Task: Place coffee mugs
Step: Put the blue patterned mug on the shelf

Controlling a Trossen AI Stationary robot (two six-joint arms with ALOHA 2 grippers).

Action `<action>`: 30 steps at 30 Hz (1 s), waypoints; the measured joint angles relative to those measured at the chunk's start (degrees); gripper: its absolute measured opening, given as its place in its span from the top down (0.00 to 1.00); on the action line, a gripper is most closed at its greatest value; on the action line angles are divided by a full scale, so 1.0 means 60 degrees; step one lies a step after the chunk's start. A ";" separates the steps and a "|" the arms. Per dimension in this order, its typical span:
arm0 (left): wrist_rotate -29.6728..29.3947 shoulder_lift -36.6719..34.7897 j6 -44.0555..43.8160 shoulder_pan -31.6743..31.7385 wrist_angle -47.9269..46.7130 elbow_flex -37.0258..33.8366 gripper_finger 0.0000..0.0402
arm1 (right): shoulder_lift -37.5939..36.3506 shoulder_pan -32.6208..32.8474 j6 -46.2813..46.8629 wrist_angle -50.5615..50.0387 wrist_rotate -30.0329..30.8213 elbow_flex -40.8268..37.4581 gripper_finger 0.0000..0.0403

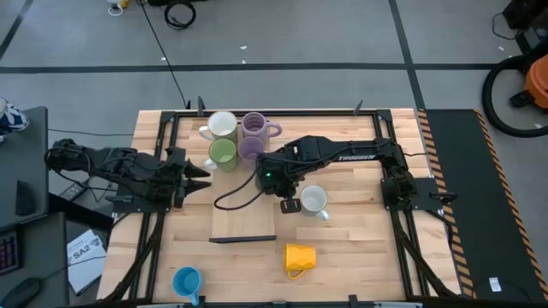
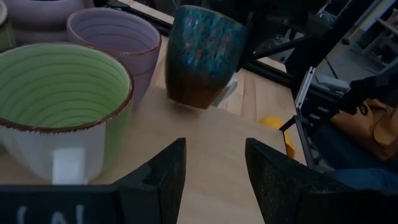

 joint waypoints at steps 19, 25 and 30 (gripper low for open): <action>0.0000 0.0528 -0.0029 -0.0004 -0.0076 -0.0004 0.57 | -0.0196 -0.0032 -0.0398 -0.1779 0.0118 0.0764 0.88; 0.0000 0.0627 -0.0029 -0.0004 -0.0028 -0.0004 0.57 | -0.0196 -0.0065 -0.0303 -0.1798 -0.0237 0.0764 0.88; 0.0000 0.0699 -0.0024 -0.0004 -0.0018 -0.0004 0.57 | -0.0192 -0.0034 -0.0179 -0.1798 -0.0288 0.0764 0.88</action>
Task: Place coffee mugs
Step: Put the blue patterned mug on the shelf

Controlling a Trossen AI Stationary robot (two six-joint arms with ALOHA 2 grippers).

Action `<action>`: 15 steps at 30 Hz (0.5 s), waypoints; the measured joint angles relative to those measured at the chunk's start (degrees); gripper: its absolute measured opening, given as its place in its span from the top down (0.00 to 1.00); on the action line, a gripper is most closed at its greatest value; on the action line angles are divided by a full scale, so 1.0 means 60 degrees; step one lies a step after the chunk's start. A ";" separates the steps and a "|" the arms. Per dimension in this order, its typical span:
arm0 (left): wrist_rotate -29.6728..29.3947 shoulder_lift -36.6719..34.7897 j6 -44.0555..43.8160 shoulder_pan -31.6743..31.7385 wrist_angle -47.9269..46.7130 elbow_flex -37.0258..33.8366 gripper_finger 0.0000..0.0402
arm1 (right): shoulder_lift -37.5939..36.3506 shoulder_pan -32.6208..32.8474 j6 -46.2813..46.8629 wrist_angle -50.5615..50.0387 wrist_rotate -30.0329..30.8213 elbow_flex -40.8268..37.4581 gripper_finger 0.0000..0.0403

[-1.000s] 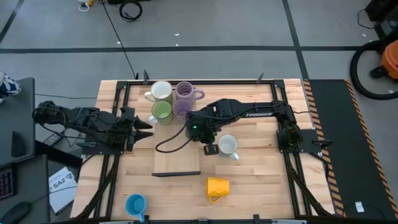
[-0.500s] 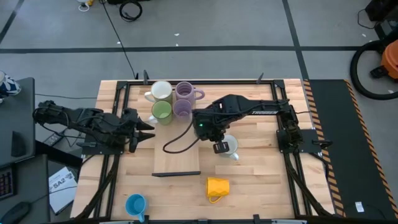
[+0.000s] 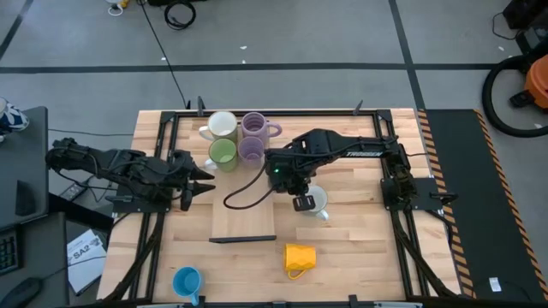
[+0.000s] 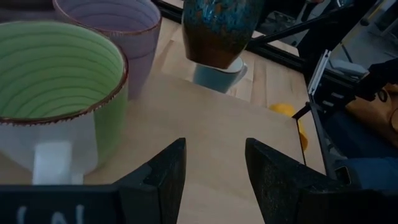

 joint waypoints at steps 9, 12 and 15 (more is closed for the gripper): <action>0.0041 0.0052 0.0024 0.0000 -0.0044 0.0000 0.57 | -0.0120 -0.0384 0.0011 0.0007 0.0033 -0.0007 0.88; 0.0044 0.0052 0.0020 0.0000 -0.0044 0.0000 0.57 | -0.0453 -0.0493 0.0032 0.0009 0.0084 -0.0044 0.88; 0.0061 0.0052 0.0020 0.0003 -0.0047 0.0000 0.57 | -0.1027 -0.0585 0.0007 0.0064 0.0210 -0.0751 0.88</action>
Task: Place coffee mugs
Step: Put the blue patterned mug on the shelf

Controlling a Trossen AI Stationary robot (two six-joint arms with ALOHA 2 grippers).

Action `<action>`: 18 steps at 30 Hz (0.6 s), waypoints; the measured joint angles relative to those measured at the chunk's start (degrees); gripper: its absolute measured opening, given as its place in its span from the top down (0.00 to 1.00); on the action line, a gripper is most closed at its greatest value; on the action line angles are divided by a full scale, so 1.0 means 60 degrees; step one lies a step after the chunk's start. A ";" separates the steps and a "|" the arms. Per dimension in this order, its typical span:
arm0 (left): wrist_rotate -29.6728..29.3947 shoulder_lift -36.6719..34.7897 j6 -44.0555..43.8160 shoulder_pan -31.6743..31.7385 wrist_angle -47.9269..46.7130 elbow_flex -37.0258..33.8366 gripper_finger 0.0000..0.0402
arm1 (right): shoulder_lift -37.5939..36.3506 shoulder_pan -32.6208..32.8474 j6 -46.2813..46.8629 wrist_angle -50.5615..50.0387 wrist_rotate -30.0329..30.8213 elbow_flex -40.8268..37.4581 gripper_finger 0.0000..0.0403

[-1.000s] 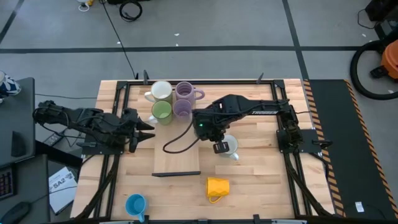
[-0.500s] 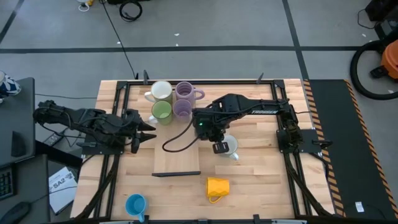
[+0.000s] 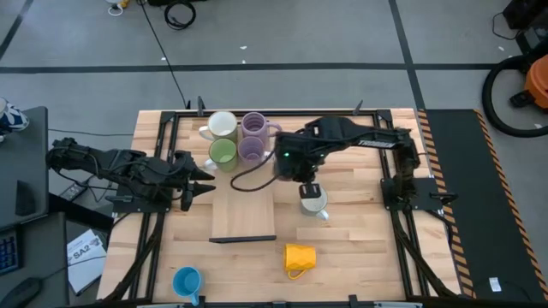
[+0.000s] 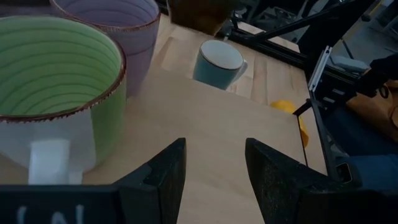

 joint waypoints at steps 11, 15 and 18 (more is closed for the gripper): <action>0.0005 0.0000 -0.0004 -0.0003 -0.0015 0.0000 0.57 | -0.2246 -0.1045 -0.0005 0.1524 0.0458 -0.4654 0.88; 0.0005 0.0000 -0.0007 -0.0003 -0.0018 0.0000 0.57 | -0.2401 -0.1615 -0.0004 0.2099 0.0294 -0.5615 0.88; 0.0004 0.0000 -0.0010 -0.0003 -0.0018 0.0000 0.57 | -0.2387 -0.1921 0.0007 0.2309 0.0363 -0.6311 0.88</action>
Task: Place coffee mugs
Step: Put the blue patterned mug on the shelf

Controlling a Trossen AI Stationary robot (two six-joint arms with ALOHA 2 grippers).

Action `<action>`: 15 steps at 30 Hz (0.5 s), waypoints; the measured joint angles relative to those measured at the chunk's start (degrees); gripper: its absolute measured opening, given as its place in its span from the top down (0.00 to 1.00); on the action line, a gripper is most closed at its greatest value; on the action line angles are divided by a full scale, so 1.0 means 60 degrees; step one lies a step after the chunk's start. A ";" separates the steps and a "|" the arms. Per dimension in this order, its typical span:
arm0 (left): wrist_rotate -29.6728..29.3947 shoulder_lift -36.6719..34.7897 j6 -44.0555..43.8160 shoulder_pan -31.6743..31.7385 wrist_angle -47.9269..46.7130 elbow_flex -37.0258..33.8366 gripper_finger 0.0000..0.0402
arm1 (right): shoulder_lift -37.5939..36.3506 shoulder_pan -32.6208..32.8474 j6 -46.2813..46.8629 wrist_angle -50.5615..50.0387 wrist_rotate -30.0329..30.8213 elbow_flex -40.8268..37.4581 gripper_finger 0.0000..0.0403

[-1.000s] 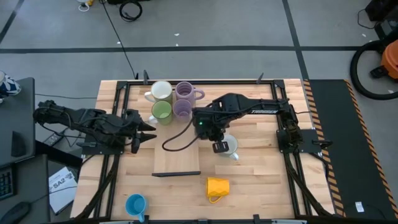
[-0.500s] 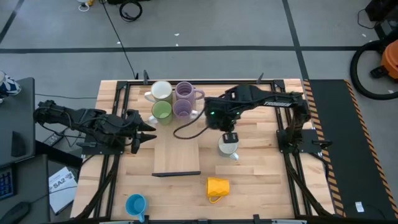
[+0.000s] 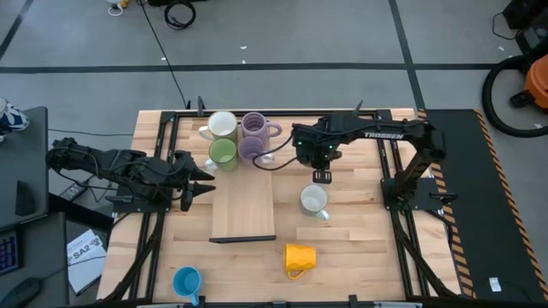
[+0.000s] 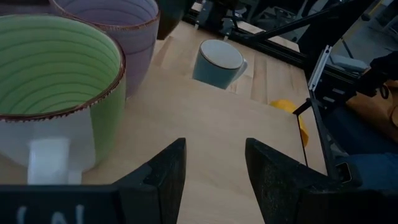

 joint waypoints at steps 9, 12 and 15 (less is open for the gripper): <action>-0.0003 0.0000 -0.0001 0.0000 0.0000 0.0000 0.57 | -0.0003 -0.0547 0.0250 0.1001 -0.0128 -0.1458 0.88; -0.0002 0.0000 -0.0001 0.0000 -0.0001 0.0000 0.57 | 0.0007 -0.0661 0.0441 0.1235 -0.0115 -0.1791 0.88; -0.0003 0.0000 -0.0001 0.0000 -0.0004 0.0000 0.57 | 0.0005 -0.0744 0.0604 0.1442 -0.0149 -0.2052 0.88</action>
